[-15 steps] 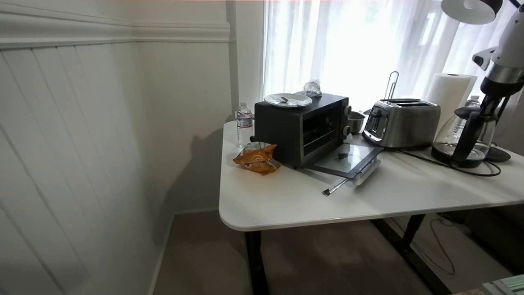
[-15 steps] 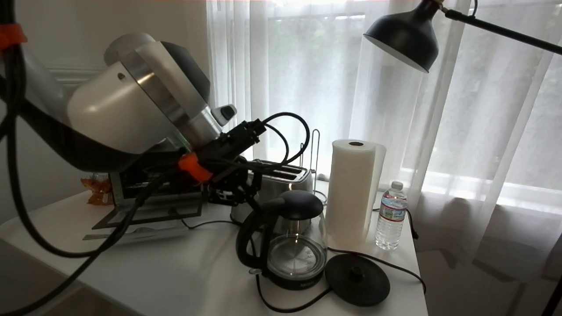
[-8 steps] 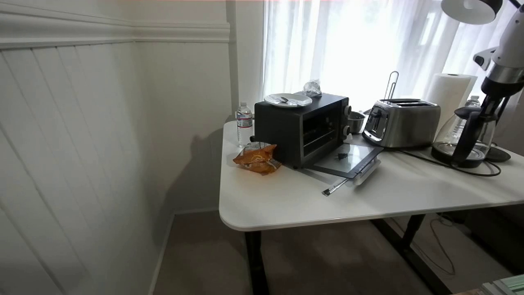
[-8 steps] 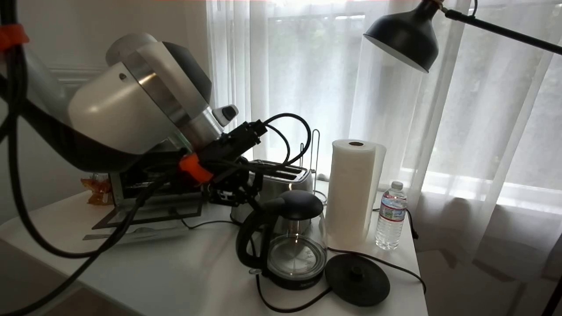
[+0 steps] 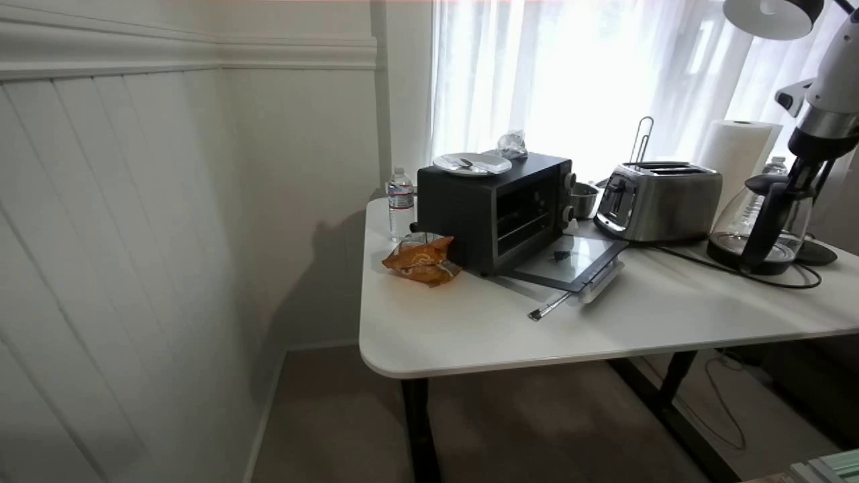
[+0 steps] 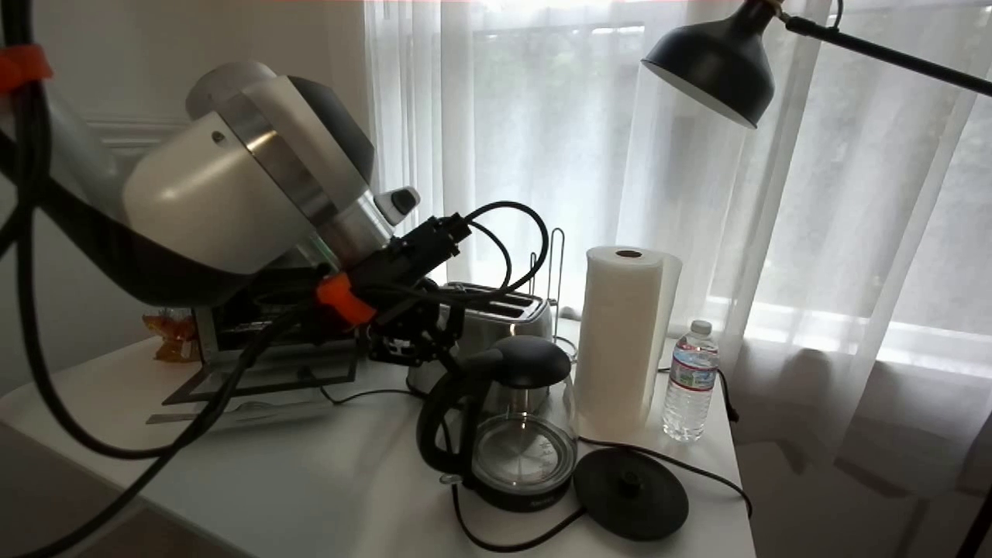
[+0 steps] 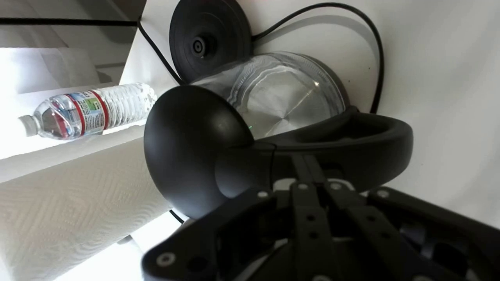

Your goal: Open the lid on the kettle

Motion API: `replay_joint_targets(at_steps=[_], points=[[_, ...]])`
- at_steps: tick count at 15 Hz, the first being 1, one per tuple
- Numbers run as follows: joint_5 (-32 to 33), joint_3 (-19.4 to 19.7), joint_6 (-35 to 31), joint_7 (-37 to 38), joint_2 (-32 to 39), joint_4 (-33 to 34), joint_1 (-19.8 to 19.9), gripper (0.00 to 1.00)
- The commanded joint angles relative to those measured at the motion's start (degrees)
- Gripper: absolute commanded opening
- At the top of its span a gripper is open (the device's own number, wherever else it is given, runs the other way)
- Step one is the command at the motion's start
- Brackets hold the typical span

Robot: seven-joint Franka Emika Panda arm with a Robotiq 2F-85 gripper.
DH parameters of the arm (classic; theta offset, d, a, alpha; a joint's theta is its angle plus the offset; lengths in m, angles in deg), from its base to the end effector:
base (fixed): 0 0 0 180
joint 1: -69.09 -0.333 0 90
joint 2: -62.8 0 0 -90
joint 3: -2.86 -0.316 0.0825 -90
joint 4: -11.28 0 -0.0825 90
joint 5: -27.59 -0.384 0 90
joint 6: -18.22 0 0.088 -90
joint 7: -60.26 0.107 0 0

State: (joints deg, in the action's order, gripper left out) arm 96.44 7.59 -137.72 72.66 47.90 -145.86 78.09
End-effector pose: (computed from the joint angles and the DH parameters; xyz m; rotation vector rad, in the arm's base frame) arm 0.3883 -0.0580 0.3094 2.4363 0.7685 0.2686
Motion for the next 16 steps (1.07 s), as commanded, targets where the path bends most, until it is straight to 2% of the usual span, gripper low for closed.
replay_joint_targets(at_steps=[1,12,16], points=[[3.7,0.0,-1.0,3.0,2.7,1.1,1.0,0.0],[7.0,0.5,0.8,3.7,8.7,3.8,1.2,0.0],[5.7,0.8,1.1,2.3,10.1,3.9,1.0,0.0]])
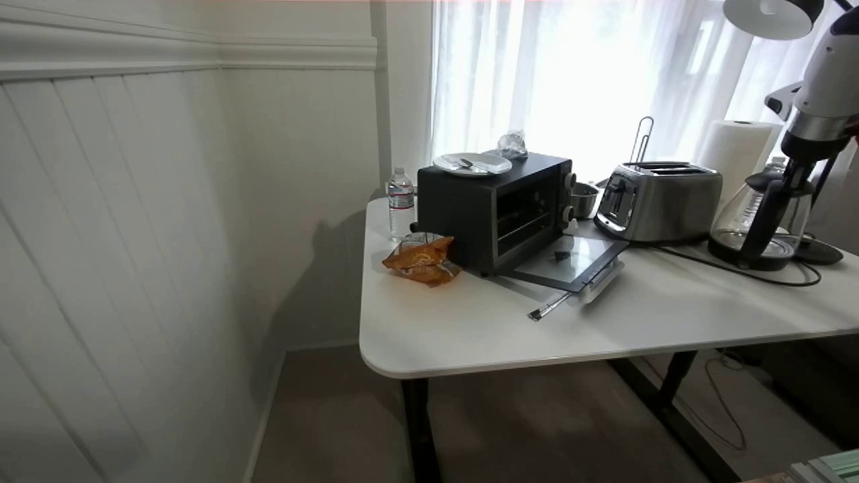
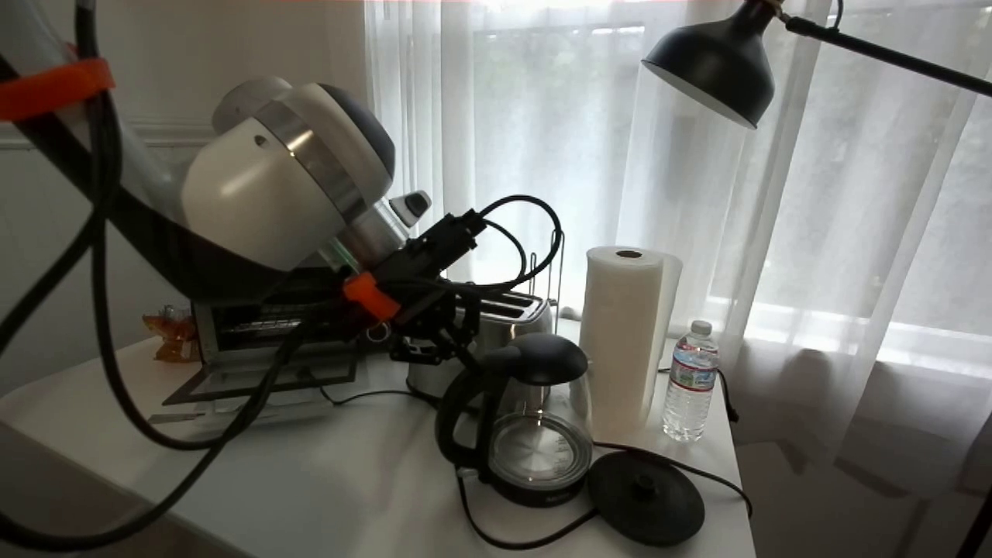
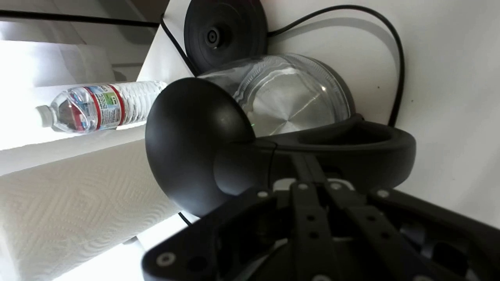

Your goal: Open the lid on the kettle

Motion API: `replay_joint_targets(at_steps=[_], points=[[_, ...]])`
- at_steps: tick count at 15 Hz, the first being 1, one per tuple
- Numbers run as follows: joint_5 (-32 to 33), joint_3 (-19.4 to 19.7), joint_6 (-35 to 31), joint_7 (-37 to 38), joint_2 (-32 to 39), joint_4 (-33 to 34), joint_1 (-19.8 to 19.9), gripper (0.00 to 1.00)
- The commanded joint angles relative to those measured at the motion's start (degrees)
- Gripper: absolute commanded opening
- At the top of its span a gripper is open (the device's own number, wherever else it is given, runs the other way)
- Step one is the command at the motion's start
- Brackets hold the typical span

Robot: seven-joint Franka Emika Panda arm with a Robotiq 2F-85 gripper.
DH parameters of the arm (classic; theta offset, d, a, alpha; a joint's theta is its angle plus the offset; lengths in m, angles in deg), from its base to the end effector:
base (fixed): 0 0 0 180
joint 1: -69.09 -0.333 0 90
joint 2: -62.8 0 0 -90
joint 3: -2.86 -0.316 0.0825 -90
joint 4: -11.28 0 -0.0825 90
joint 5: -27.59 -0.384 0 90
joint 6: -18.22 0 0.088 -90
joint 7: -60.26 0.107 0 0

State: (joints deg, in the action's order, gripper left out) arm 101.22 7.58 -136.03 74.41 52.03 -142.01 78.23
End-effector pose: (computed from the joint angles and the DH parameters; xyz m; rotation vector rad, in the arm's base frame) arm 0.4061 -0.0667 0.3034 2.3753 0.7985 0.2287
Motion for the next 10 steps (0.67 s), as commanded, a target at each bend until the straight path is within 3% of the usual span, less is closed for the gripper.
replay_joint_targets(at_steps=[1,10], points=[[0.7,1.0,-0.7,0.2,6.2,0.0,0.9,0.0],[-0.2,1.7,-0.8,-1.6,7.6,0.3,1.0,0.0]])
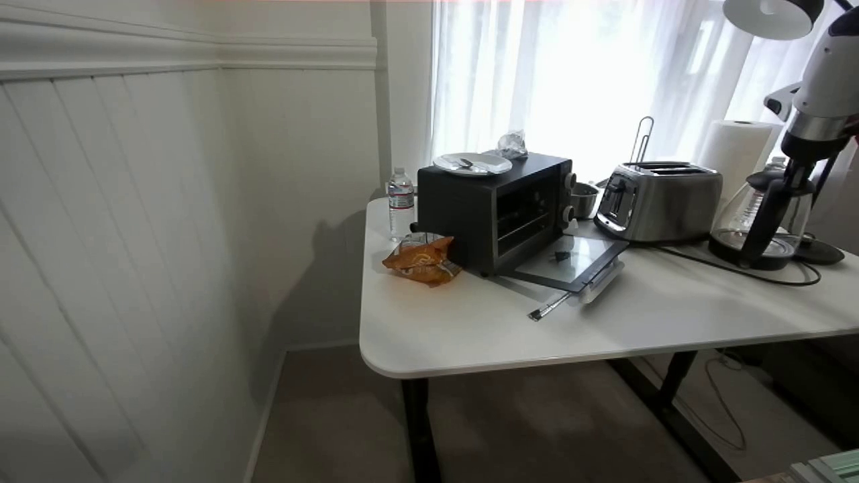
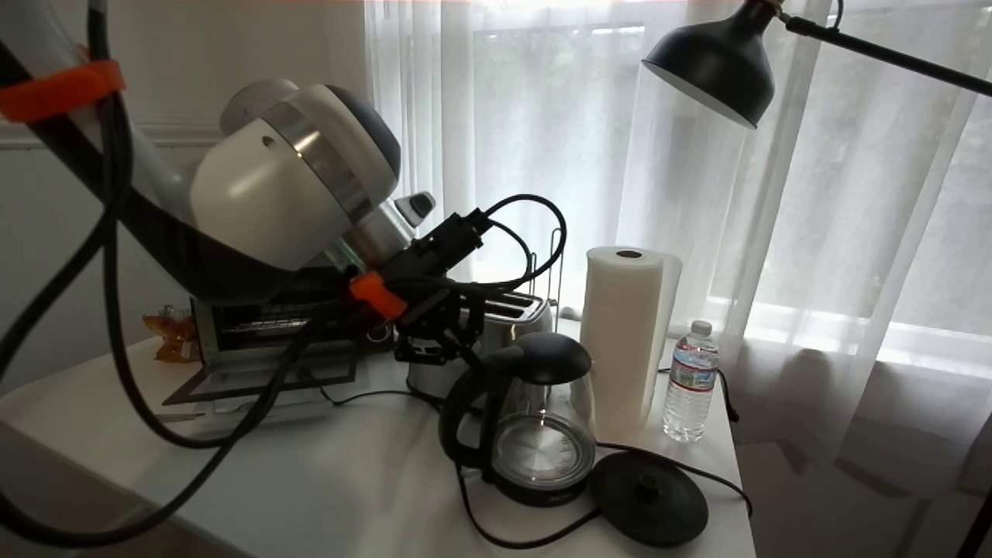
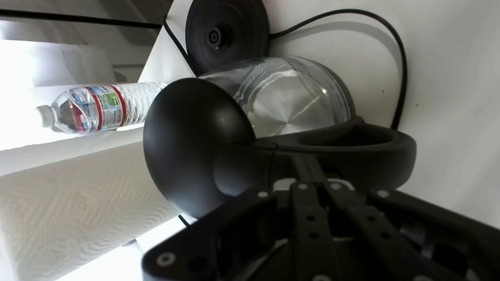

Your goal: Open the lid on the kettle

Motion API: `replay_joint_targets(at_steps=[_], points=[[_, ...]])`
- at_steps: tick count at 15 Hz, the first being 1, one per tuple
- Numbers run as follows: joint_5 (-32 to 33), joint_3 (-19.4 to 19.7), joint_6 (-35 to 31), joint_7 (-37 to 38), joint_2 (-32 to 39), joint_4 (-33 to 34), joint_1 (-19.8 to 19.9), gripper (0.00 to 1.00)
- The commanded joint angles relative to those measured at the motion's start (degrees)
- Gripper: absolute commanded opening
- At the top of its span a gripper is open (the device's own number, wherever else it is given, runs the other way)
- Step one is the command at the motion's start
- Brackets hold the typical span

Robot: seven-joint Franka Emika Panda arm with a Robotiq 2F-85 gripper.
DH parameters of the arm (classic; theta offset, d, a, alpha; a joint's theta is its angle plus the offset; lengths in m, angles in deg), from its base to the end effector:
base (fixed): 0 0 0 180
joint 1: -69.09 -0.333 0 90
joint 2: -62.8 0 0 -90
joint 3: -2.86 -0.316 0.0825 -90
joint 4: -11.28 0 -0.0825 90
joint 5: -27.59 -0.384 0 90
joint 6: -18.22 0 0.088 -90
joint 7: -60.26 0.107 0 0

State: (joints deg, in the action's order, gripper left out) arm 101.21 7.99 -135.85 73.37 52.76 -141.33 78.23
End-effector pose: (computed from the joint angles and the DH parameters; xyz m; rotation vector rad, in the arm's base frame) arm 0.4092 -0.0710 0.3025 2.3696 0.8096 0.2140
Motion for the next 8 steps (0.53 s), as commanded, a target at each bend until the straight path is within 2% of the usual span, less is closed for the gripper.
replay_joint_targets(at_steps=[1,8], points=[[-0.1,1.6,-1.2,-0.6,7.2,-0.4,1.1,0.0],[1.0,2.7,-1.3,-0.6,9.1,-0.1,1.4,0.0]])
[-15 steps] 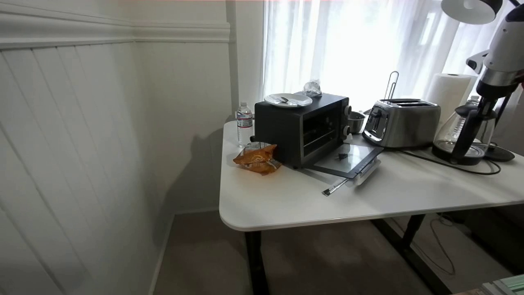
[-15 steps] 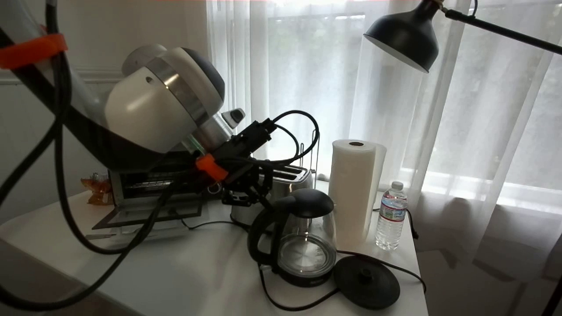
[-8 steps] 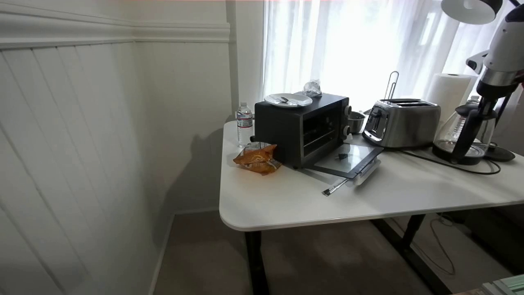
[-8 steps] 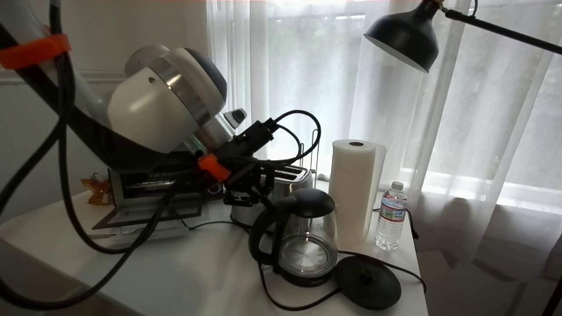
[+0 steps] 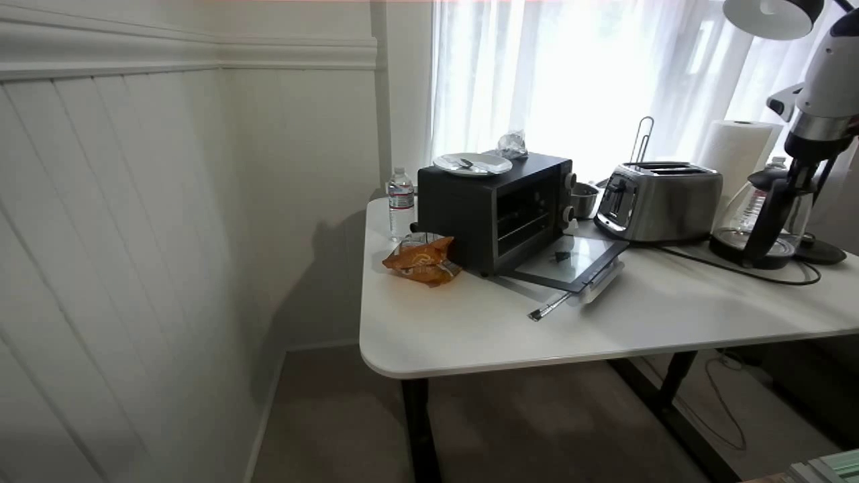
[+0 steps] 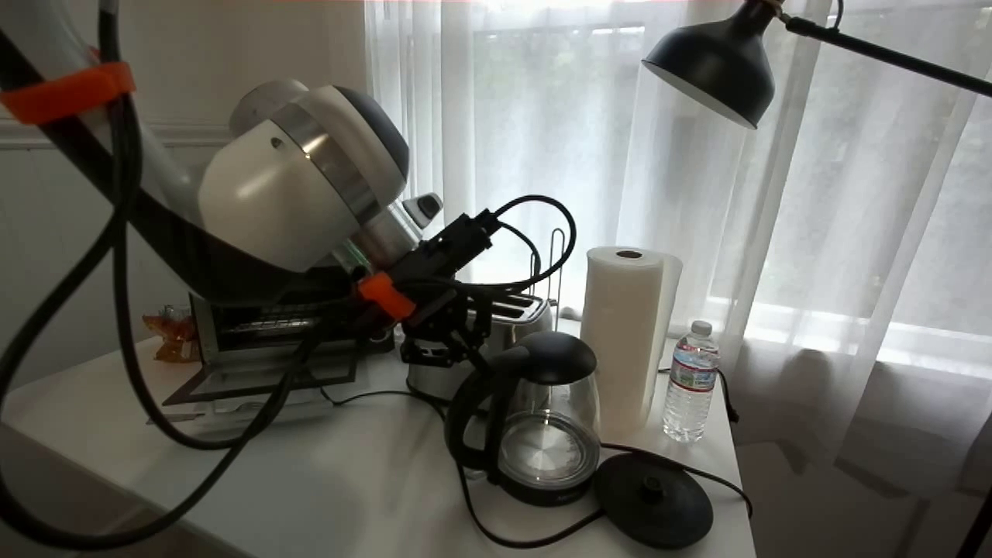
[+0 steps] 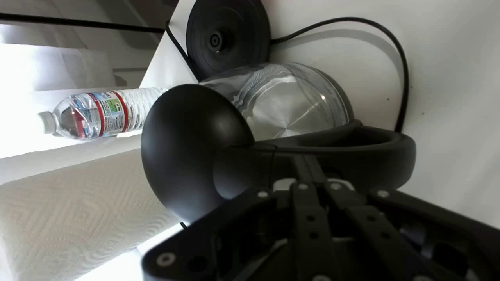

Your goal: Open the lid on the kettle

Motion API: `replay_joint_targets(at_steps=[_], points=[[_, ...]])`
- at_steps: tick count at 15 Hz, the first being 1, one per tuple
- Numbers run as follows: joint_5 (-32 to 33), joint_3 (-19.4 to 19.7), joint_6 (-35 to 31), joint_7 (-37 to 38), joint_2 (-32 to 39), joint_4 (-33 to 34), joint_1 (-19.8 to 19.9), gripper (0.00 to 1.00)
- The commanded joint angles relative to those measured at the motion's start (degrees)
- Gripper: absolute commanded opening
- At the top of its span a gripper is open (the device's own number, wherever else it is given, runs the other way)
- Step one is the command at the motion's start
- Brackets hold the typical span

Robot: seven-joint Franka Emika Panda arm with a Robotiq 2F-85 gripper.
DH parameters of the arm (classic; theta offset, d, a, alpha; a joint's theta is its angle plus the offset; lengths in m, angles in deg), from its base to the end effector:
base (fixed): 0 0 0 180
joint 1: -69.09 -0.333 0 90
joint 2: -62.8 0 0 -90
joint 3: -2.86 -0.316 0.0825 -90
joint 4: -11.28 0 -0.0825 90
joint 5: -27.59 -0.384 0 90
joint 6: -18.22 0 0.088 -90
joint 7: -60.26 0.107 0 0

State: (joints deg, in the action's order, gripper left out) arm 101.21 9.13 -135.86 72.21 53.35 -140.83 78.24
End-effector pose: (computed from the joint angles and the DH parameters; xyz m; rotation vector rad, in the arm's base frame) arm 0.4105 -0.0798 0.3016 2.3706 0.8103 0.1975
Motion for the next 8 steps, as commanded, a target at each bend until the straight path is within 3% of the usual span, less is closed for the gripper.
replay_joint_targets(at_steps=[1,8], points=[[1.0,1.7,-1.2,0.7,8.8,-0.2,1.4,0.0],[0.7,2.0,0.3,0.9,11.2,2.3,1.0,0.0]])
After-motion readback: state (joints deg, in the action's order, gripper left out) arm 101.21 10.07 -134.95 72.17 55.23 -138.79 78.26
